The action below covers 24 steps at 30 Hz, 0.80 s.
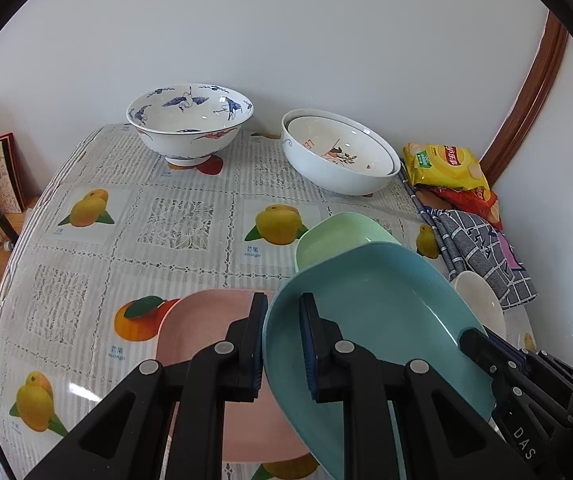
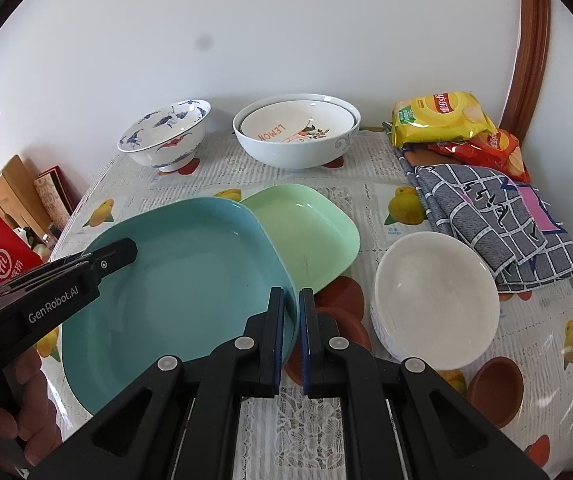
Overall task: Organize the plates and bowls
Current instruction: 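Lift the light-blue plate with the left tool over the pink plate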
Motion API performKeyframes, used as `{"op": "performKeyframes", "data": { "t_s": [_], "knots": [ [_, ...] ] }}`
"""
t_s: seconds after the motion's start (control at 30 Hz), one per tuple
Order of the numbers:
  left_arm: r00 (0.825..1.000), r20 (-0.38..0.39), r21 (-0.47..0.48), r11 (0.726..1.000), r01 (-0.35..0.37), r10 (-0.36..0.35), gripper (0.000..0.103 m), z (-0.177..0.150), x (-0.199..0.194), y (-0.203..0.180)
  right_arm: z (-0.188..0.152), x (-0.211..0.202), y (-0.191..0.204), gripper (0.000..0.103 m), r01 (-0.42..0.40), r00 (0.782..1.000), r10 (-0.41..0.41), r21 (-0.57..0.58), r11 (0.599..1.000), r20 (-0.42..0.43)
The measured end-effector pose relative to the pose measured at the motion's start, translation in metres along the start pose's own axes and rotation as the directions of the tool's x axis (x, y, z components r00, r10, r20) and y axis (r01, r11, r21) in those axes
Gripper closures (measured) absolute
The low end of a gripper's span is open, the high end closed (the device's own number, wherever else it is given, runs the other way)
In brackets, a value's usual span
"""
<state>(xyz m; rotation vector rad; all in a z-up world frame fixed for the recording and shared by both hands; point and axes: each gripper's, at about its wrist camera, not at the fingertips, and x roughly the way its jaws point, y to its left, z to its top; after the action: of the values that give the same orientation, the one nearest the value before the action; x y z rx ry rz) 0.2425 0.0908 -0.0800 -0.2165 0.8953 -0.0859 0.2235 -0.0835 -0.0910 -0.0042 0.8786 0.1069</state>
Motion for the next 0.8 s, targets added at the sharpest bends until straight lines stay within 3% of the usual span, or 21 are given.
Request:
{"op": "performKeyframes", "data": {
  "t_s": [0.43, 0.8],
  "knots": [
    [1.000, 0.005, 0.013, 0.999, 0.029, -0.029, 0.087, -0.028, -0.028, -0.001, -0.029, -0.039, 0.006, 0.096, 0.029, 0.999, -0.030, 0.010, 1.000, 0.028],
    [1.000, -0.030, -0.056, 0.998, 0.003, -0.005, 0.087, -0.052, -0.024, 0.038, -0.050, -0.024, 0.033, 0.096, 0.010, 1.000, -0.010, -0.023, 1.000, -0.016]
  ]
}}
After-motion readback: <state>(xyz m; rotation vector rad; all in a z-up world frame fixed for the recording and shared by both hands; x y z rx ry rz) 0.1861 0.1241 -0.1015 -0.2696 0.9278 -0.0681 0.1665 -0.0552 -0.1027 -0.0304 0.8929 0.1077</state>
